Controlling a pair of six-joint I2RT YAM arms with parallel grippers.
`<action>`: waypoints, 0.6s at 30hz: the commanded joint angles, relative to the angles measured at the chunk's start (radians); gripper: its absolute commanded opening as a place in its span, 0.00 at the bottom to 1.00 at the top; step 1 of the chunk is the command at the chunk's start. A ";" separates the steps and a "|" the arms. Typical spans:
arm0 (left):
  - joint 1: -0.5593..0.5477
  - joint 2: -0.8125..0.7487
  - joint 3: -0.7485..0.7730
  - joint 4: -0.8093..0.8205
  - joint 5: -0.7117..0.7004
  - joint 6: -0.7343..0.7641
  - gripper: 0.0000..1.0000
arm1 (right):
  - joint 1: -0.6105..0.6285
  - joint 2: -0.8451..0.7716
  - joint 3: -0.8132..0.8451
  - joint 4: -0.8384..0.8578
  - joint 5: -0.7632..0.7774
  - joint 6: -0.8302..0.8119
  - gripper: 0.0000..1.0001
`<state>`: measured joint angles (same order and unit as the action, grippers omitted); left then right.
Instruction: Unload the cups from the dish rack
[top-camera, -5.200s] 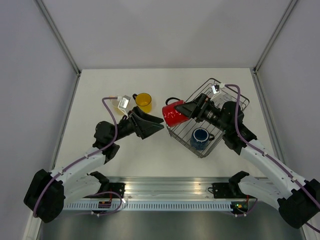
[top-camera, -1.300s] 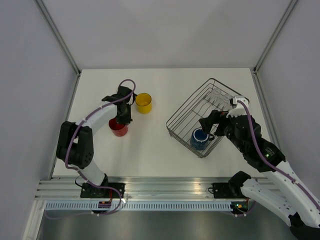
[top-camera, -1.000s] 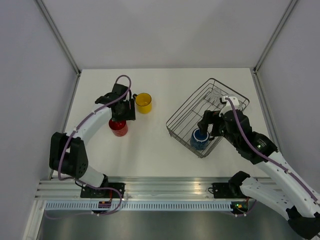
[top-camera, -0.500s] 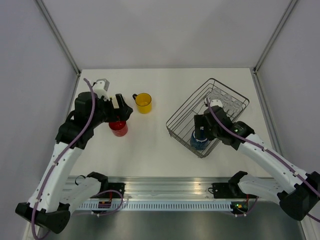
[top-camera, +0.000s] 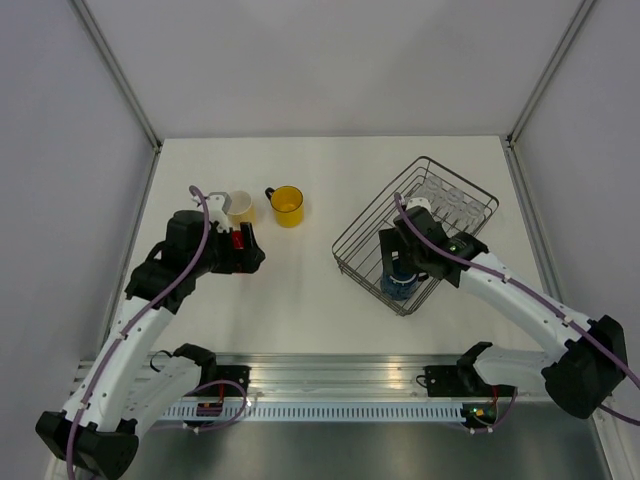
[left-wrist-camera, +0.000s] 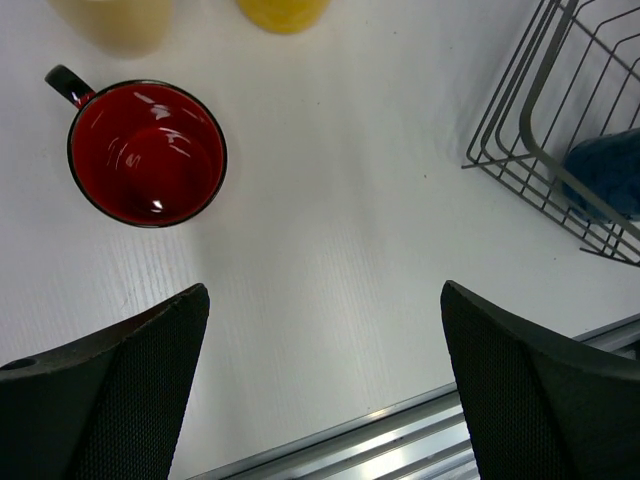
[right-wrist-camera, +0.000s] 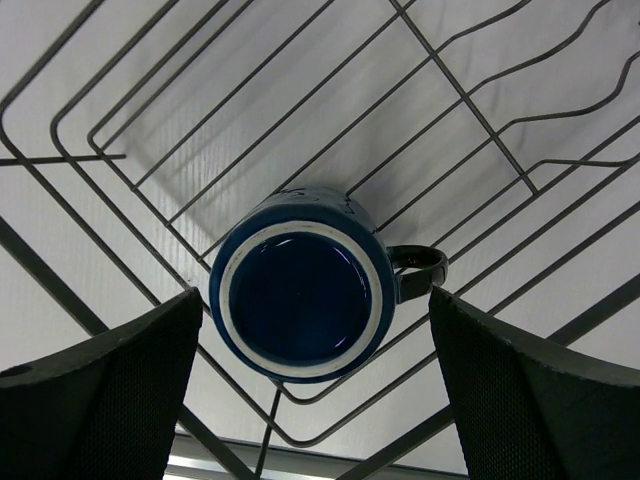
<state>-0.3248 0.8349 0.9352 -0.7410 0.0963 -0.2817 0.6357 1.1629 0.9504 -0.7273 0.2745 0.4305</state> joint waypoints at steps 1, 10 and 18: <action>-0.003 -0.023 -0.039 0.025 -0.014 0.046 1.00 | 0.001 0.049 0.056 -0.027 0.012 -0.070 0.98; -0.005 -0.019 -0.059 0.057 0.037 0.049 1.00 | 0.001 0.084 0.051 0.015 -0.087 -0.107 0.98; -0.003 -0.019 -0.064 0.061 0.059 0.049 1.00 | 0.002 0.139 0.037 0.020 -0.066 -0.127 0.98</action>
<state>-0.3260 0.8257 0.8764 -0.7227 0.1242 -0.2695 0.6357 1.2758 0.9657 -0.7139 0.1894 0.3218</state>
